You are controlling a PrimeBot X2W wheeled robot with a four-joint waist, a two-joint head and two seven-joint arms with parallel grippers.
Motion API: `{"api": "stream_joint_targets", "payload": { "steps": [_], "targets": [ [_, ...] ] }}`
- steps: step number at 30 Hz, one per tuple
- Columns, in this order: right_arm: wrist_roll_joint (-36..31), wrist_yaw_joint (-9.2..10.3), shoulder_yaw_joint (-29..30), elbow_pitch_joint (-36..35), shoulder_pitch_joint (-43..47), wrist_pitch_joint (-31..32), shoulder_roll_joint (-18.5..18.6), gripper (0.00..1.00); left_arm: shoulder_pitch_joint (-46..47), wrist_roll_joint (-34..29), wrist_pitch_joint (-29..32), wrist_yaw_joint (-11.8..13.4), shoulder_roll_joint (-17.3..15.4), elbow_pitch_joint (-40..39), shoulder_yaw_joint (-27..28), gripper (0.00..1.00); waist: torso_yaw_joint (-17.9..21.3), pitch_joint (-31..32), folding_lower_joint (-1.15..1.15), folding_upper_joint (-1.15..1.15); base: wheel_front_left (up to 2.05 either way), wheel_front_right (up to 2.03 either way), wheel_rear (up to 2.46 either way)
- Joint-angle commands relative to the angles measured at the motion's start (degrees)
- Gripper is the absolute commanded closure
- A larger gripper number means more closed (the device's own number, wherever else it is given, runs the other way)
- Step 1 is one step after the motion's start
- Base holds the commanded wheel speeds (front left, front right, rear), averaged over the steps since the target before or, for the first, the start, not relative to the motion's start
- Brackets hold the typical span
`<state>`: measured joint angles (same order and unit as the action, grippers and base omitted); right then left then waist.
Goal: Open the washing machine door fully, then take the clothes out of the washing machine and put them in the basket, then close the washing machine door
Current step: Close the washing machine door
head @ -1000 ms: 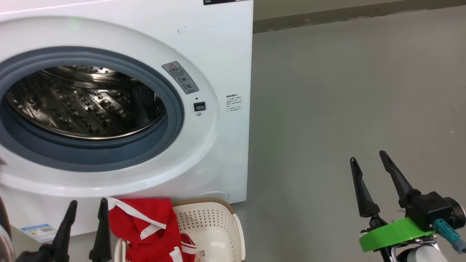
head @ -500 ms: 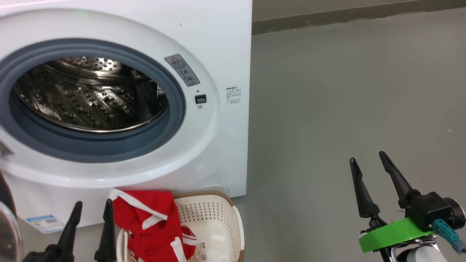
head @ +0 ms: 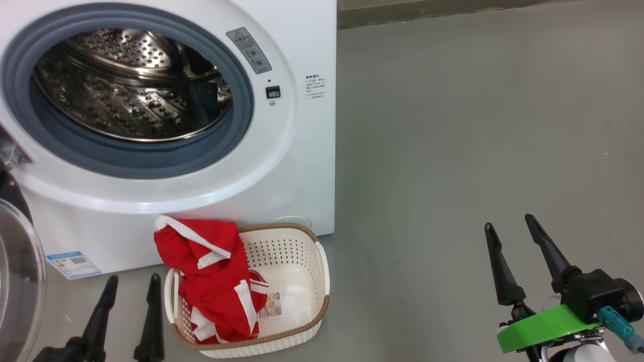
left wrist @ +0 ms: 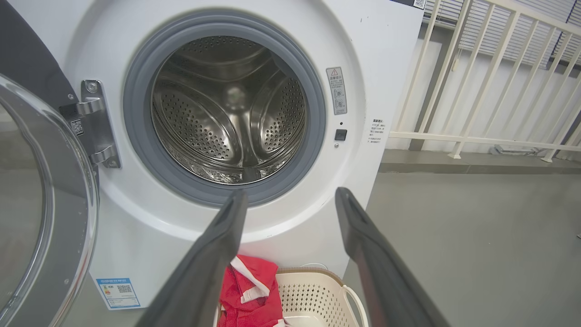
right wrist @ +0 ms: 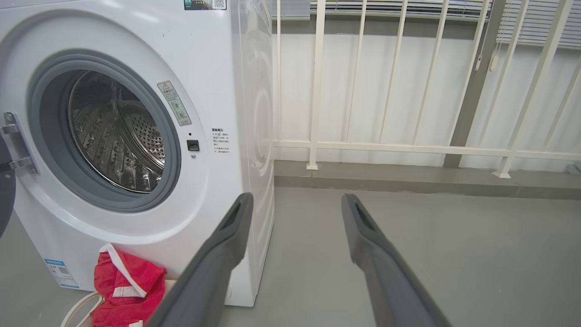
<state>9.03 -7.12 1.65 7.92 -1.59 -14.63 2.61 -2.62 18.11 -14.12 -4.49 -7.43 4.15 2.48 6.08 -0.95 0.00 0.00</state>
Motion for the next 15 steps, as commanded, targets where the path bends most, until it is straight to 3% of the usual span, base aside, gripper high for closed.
{"api": "stream_joint_targets", "payload": {
  "steps": [1,5,15],
  "targets": [
    [0.2,-0.36,-1.1,-1.2,-1.0,-0.4,0.3,0.0,0.7,-0.3,0.1,0.5,-1.1,-1.6,1.8,0.0,0.0,0.0,0.0,0.0,-0.68,0.68,0.0],
    [0.3,-0.36,-1.3,-1.1,-1.0,-0.4,0.3,0.0,0.7,-0.8,0.0,1.8,-1.1,-1.5,2.3,0.0,-0.2,-0.1,0.0,0.0,-0.35,0.35,0.0],
    [0.1,-0.36,-2.1,-0.8,-1.4,-0.4,0.3,0.0,1.0,-0.4,-0.3,2.4,-1.1,-1.9,2.6,0.0,-0.7,-0.6,0.0,0.0,0.0,0.0,0.0]
  ]
}}
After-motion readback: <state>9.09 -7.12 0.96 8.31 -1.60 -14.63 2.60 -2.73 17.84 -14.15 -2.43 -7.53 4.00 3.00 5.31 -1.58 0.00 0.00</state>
